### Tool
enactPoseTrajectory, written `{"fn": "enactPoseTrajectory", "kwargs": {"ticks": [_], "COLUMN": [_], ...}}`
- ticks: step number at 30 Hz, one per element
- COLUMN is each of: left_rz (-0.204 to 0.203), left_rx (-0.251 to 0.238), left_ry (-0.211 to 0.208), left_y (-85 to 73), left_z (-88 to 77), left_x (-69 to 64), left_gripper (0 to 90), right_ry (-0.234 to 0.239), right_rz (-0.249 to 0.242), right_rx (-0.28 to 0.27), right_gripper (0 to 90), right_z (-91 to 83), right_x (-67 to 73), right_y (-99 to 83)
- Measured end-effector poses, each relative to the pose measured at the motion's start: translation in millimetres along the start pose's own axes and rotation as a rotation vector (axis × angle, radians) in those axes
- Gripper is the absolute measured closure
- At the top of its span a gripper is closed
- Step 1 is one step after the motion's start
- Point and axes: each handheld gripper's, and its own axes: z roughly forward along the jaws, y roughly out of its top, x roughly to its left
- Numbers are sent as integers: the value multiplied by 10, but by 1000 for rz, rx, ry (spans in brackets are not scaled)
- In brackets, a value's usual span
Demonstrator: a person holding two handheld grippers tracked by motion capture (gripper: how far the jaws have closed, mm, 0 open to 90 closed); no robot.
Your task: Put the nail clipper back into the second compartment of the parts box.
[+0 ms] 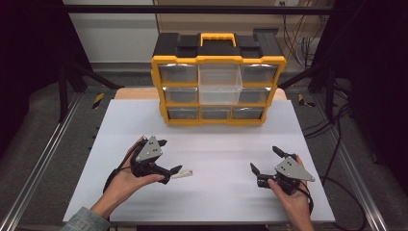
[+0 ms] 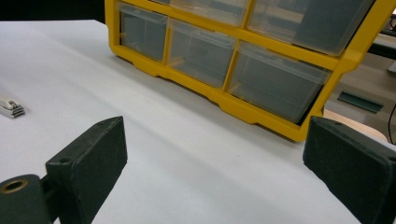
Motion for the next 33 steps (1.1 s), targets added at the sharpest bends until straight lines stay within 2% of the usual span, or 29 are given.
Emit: {"fn": "enactPoseTrajectory", "kwargs": {"ticks": [12, 23, 26, 33], "left_rz": [49, 72, 91, 105], "left_rx": [90, 147, 173, 192], "left_ry": [-45, -76, -89, -102], "left_y": [-20, -3, 11, 36], "left_z": [126, 234, 260, 319], "left_x": [-62, -113, -136, -161], "left_gripper": [34, 37, 38, 83], "right_ry": [16, 19, 17, 18], "right_rz": [9, 14, 16, 18], "right_rx": [-6, -3, -2, -2], "right_gripper": [64, 61, 61, 62], "right_z": [12, 14, 14, 15], "right_x": [13, 16, 13, 14], "right_y": [-7, -14, -15, -17]}}
